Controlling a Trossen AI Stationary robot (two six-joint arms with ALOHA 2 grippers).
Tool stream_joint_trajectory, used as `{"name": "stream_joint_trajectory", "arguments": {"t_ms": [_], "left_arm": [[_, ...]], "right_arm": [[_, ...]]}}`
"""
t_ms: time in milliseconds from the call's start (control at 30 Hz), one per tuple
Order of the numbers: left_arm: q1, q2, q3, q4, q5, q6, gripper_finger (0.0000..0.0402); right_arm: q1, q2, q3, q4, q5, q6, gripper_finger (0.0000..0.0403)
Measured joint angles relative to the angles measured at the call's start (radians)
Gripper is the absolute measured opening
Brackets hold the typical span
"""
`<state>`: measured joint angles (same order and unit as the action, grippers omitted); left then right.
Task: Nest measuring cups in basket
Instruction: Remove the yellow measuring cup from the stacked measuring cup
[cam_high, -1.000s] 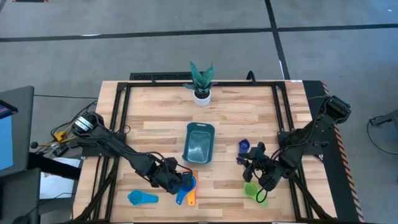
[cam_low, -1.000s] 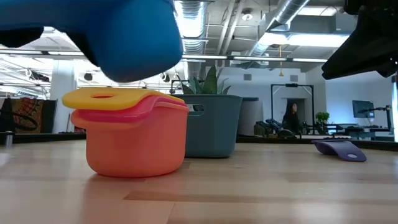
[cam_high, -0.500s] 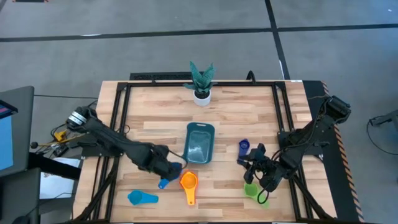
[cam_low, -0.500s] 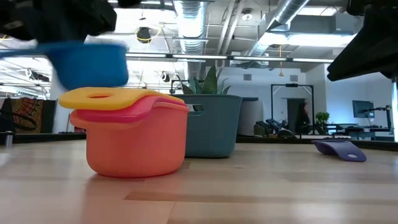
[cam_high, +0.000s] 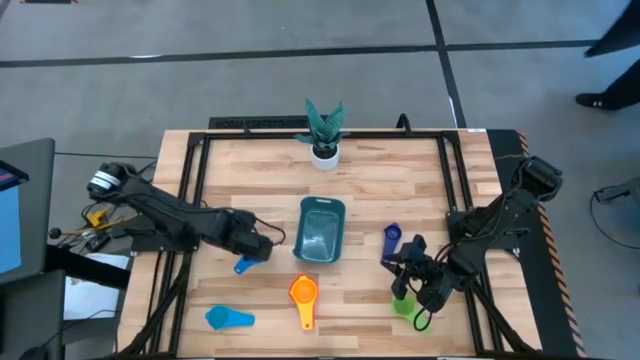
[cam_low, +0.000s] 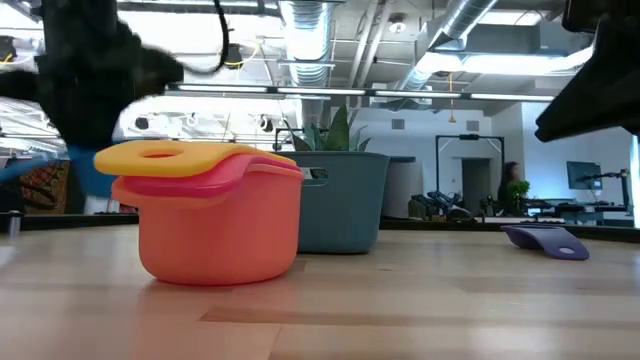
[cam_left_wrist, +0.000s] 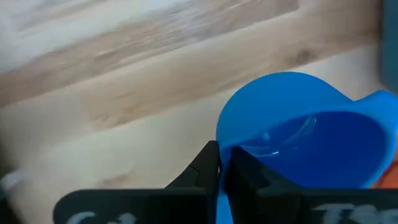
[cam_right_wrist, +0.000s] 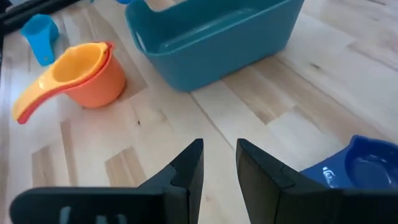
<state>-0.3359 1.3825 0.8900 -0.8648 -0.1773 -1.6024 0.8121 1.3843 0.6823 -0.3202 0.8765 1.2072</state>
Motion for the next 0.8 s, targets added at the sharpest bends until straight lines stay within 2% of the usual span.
{"name": "stream_joint_trajectory", "arguments": {"t_ms": [100,367,567,800], "left_arm": [[0.049,-0.052,-0.11,0.094,0.023,0.036,0.0004],[0.164,-0.174,-0.291,0.128,0.051,0.092,0.0004],[0.223,-0.202,-0.348,0.164,0.12,0.125,0.0004],[0.225,-0.202,-0.353,0.189,0.191,0.117,0.0005]], "right_arm": [[0.0,0.011,0.001,0.023,-0.013,0.0,0.0119],[-0.003,0.01,0.0,0.023,-0.022,0.0,0.0119],[-0.02,0.01,0.0,0.022,-0.033,-0.002,0.0119],[-0.024,0.01,0.0,0.019,-0.038,-0.008,0.0119]]}}
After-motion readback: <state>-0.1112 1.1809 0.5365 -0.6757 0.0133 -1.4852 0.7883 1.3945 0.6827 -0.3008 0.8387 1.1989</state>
